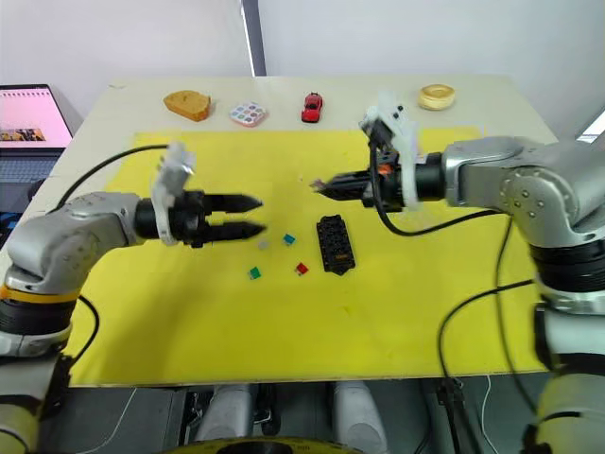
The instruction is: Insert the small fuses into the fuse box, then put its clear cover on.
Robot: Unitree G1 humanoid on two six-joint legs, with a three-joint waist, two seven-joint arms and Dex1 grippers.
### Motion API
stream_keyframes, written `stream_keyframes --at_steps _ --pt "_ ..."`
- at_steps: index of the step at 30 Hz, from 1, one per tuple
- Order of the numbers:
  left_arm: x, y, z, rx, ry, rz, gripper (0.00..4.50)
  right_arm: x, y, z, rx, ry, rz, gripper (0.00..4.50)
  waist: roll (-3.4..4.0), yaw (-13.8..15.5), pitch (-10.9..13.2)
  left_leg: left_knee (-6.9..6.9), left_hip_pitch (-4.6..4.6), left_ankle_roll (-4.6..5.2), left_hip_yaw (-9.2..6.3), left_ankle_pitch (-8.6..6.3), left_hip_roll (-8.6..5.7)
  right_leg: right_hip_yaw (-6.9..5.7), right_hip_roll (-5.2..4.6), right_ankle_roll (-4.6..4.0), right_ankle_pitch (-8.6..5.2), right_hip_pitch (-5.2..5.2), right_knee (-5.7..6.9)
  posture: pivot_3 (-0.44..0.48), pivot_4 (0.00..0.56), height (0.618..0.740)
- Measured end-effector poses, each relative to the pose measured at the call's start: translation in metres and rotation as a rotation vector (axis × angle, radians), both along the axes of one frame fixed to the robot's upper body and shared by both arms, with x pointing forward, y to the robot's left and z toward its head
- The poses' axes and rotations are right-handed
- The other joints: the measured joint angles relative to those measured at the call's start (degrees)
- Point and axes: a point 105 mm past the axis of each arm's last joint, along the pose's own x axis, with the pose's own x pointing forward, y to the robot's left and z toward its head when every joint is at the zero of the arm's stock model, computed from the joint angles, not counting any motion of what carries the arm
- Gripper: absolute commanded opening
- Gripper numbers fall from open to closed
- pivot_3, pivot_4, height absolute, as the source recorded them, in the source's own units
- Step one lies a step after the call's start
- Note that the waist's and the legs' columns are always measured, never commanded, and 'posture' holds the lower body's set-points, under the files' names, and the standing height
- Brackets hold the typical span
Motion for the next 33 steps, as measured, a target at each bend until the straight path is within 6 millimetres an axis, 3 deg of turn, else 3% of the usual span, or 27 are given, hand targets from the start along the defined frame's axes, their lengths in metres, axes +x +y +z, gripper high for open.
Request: stream_keyframes --at_steps 5,12,23,33 --pt "-0.001 -0.016 -0.018 0.103 -0.122 -0.091 4.46 0.001 -0.007 -0.019 -0.231 -0.088 0.15 0.0 -0.02 0.02 0.01 0.13 -0.05 0.1 0.08 -0.06 0.01 0.07 -0.02 0.0 0.0 -0.02 0.0 0.0 0.15 0.74" --pt "0.001 -0.046 -0.02 0.098 -0.205 -0.169 4.46 -0.004 -0.002 -0.02 -0.467 -0.166 0.337 0.0 -0.01 0.06 0.01 0.21 -0.04 0.1 0.09 -0.05 0.05 0.07 0.02 0.02 0.01 -0.04 0.08 0.0 0.15 0.74" --pt "0.009 -0.058 -0.031 0.137 -0.225 -0.127 4.46 -0.004 0.012 -0.043 -0.518 -0.109 0.409 0.0 0.0 0.13 0.01 0.26 -0.04 -0.06 0.09 0.04 0.05 0.06 0.01 0.16 0.09 -0.03 0.15 0.0 0.15 0.74" --pt "0.015 -0.063 -0.039 0.137 -0.199 -0.085 4.46 -0.003 0.009 -0.064 -0.58 -0.053 0.396 0.0 0.0 0.15 0.01 0.27 -0.01 -0.08 0.09 0.06 0.04 0.06 0.03 0.2 0.11 -0.02 0.21 0.0 0.15 0.74"
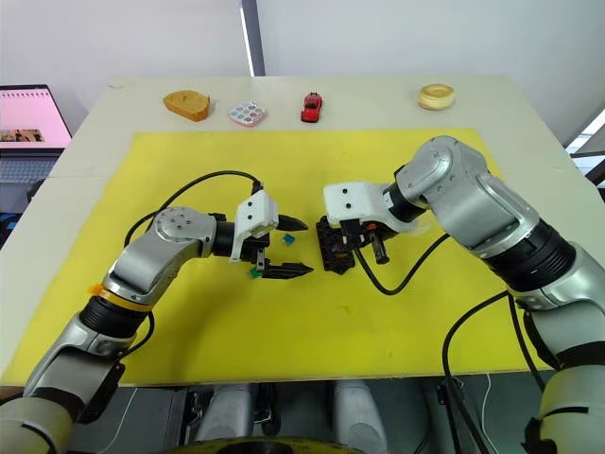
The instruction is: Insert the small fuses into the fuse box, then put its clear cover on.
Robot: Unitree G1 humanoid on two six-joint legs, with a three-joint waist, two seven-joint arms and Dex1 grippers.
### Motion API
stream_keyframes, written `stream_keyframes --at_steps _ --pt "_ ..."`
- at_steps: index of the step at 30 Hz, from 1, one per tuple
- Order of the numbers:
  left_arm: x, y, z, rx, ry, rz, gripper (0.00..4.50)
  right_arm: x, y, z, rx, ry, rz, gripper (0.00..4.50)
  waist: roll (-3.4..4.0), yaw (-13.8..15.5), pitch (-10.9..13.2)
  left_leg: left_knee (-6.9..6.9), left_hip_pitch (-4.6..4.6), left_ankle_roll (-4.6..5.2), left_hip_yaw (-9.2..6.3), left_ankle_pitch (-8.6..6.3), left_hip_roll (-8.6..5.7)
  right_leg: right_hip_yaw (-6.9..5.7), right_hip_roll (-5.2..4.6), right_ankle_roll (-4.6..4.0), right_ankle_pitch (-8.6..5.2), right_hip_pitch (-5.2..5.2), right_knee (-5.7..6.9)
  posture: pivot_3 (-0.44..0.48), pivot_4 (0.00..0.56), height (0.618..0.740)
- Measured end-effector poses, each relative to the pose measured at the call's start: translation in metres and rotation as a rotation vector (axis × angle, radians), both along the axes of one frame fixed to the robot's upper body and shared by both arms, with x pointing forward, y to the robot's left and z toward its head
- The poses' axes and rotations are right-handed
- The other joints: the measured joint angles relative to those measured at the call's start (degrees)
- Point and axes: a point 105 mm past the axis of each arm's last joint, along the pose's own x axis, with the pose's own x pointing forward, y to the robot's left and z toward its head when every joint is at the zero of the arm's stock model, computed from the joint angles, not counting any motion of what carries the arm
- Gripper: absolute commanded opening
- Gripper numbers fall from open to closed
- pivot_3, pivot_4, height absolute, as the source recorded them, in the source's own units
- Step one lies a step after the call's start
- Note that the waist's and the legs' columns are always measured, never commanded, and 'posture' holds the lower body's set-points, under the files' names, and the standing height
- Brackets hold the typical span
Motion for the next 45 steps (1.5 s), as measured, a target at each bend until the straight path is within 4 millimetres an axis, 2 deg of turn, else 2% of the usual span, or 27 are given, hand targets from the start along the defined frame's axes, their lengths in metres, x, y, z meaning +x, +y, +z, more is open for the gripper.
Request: stream_keyframes --at_steps 34,45 --pt "0.0 -0.004 -0.002 0.006 0.002 0.004 4.46 0.011 0.0 -0.009 -0.091 -0.078 0.04 0.0 0.01 0.03 -0.02 0.06 0.08 -0.15 0.0 0.08 -0.01 -0.01 0.02 0.05 0.03 0.09 0.1 0.0 0.15 0.74" --pt "0.001 -0.004 -0.002 0.009 -0.001 0.005 4.46 0.014 0.006 -0.013 -0.131 -0.097 0.042 0.0 0.01 -0.08 -0.06 0.07 0.49 -0.28 -0.01 0.16 0.0 -0.01 0.04 0.04 0.02 0.44 0.18 0.0 0.15 0.74"
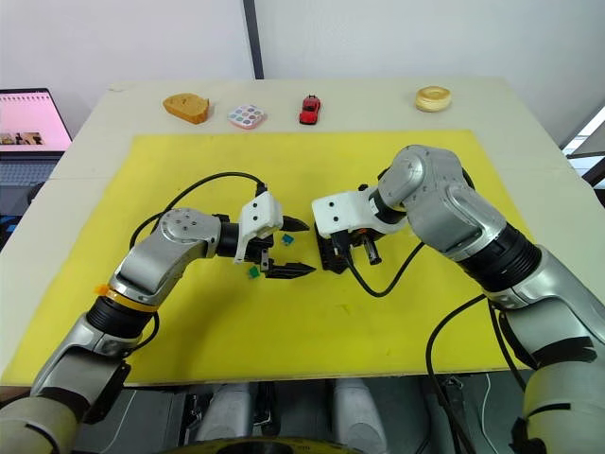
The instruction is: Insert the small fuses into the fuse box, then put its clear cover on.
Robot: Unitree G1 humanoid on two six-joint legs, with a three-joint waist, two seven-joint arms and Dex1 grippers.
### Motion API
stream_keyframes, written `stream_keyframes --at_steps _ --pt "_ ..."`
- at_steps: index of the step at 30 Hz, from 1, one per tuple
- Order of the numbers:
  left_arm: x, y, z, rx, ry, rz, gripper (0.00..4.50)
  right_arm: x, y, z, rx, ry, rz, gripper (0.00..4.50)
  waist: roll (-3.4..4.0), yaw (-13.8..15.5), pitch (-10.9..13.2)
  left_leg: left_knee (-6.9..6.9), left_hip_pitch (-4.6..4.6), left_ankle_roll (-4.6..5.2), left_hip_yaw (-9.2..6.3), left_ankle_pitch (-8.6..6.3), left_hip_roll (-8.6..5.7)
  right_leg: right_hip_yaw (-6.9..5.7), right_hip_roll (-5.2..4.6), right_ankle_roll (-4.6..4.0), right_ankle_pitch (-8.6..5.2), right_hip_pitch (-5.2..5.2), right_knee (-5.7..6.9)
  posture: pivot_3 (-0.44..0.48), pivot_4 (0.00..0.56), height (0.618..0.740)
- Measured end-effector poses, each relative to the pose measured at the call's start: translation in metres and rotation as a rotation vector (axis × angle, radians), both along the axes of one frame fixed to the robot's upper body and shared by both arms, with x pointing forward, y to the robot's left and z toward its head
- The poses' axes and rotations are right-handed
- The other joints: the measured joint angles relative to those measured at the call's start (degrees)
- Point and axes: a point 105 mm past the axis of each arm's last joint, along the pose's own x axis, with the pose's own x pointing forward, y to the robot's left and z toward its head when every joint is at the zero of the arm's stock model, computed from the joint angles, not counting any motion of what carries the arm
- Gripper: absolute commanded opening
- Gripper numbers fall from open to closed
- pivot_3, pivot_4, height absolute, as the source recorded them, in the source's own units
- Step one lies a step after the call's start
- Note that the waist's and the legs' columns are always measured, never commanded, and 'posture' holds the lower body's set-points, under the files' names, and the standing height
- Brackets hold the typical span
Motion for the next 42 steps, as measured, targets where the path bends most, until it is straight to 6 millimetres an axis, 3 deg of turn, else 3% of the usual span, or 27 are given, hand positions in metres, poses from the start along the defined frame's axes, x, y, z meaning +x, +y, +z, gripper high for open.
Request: stream_keyframes --at_steps 14,16,31,42 --pt "0.0 0.001 -0.002 0.008 -0.002 0.008 4.46 0.0 0.001 -0.001 -0.004 0.016 -0.031 0.0 -0.01 0.01 -0.01 -0.04 0.35 0.01 -0.01 -0.01 0.0 0.0 -0.01 -0.02 -0.01 0.31 0.0 0.0 0.15 0.74" --pt "0.0 0.001 -0.003 0.007 0.003 0.009 4.5 -0.001 0.001 -0.001 -0.007 0.015 -0.031 0.64 -0.01 0.0 -0.01 -0.04 0.35 0.01 -0.01 -0.01 0.0 0.0 -0.01 -0.02 -0.01 0.31 0.0 0.0 0.15 0.74" --pt "0.0 0.0 -0.004 0.002 0.002 0.015 4.5 0.001 0.004 -0.002 -0.004 0.034 -0.044 0.64 -0.01 0.03 -0.01 -0.06 0.35 0.02 -0.01 -0.01 -0.01 0.01 -0.01 -0.02 -0.01 0.31 0.0 0.0 0.15 0.74" --pt "0.0 0.0 -0.003 0.0 -0.001 0.016 4.5 -0.001 0.001 0.01 0.032 0.082 -0.08 0.64 -0.01 0.02 -0.01 -0.09 0.35 0.03 -0.01 -0.02 -0.01 0.01 -0.02 -0.02 -0.01 0.29 0.0 0.0 0.15 0.74"
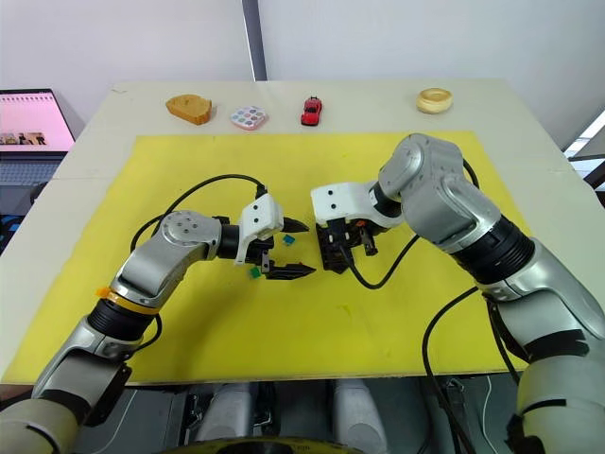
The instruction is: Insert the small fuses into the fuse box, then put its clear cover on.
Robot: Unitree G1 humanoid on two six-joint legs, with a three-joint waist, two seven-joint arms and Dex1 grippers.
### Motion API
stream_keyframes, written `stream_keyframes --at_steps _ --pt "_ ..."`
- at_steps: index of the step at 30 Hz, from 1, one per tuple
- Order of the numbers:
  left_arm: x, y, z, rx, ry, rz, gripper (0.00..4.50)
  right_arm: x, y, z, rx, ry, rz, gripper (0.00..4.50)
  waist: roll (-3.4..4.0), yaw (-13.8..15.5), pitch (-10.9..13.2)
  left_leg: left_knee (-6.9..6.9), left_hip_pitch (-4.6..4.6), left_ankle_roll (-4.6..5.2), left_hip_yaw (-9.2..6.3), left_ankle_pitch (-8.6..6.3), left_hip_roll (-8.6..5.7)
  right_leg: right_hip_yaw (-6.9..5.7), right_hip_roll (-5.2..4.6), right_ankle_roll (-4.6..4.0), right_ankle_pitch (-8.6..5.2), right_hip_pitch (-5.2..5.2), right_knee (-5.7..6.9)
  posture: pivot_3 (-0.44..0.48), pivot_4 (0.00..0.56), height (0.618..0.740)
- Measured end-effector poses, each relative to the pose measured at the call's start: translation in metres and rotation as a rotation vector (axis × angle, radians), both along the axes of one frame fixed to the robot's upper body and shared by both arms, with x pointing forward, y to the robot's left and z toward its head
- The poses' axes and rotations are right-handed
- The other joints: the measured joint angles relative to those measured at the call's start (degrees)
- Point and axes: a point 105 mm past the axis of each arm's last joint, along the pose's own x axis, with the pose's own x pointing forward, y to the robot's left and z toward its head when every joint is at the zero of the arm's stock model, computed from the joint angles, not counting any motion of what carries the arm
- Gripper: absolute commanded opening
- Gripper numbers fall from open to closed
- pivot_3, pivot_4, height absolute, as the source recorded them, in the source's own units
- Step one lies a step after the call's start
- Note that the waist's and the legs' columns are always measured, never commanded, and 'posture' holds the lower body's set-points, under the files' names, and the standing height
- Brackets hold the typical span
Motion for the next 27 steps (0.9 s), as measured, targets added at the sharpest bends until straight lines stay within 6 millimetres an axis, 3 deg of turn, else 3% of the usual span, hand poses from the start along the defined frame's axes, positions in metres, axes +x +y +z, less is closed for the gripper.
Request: stream_keyframes --at_steps 8,14,17,22,24,27 --pt "0.002 0.001 -0.001 -0.005 0.001 0.005 4.5 -0.008 0.002 0.011 0.063 0.032 -0.015 0.64 0.0 0.01 0.0 -0.01 0.0 0.28 -0.01 -0.16 0.0 0.0 -0.01 0.0 0.0 -0.01 0.0 0.0 0.15 0.74" --pt "0.004 0.002 0.0 -0.008 -0.004 0.017 4.5 -0.015 0.006 0.037 0.276 -0.019 -0.004 0.64 -0.01 0.15 0.01 -0.03 -0.01 0.28 -0.05 -0.17 -0.01 -0.02 -0.04 0.0 0.0 0.02 -0.03 0.0 0.15 0.74" --pt "0.006 0.005 0.001 -0.009 -0.006 0.028 4.5 -0.012 0.001 0.031 0.4 -0.042 -0.067 0.64 -0.01 0.06 0.01 -0.01 -0.01 0.28 -0.04 -0.17 -0.02 -0.01 -0.07 0.0 0.0 0.05 -0.05 0.0 0.15 0.74" --pt "0.006 0.007 0.0 -0.003 0.003 0.036 4.5 -0.017 -0.009 0.017 0.458 0.0 -0.118 0.64 0.0 0.05 0.01 -0.03 -0.01 0.28 -0.05 -0.17 -0.02 -0.01 -0.04 0.01 0.0 0.03 -0.05 0.0 0.15 0.74" --pt "0.006 0.007 0.0 -0.001 0.007 0.038 4.5 -0.016 -0.01 0.02 0.49 -0.018 -0.13 0.05 -0.01 -0.03 0.01 -0.03 -0.01 0.28 -0.05 -0.17 -0.01 -0.01 -0.01 0.01 0.01 0.03 -0.05 0.0 0.15 0.74" --pt "0.006 0.007 0.0 -0.001 0.009 0.038 4.5 -0.016 -0.011 0.016 0.505 -0.013 -0.137 0.05 0.0 0.0 0.01 -0.03 -0.01 0.29 -0.06 -0.17 -0.01 -0.01 0.0 0.01 0.0 0.03 -0.05 0.0 0.15 0.74"
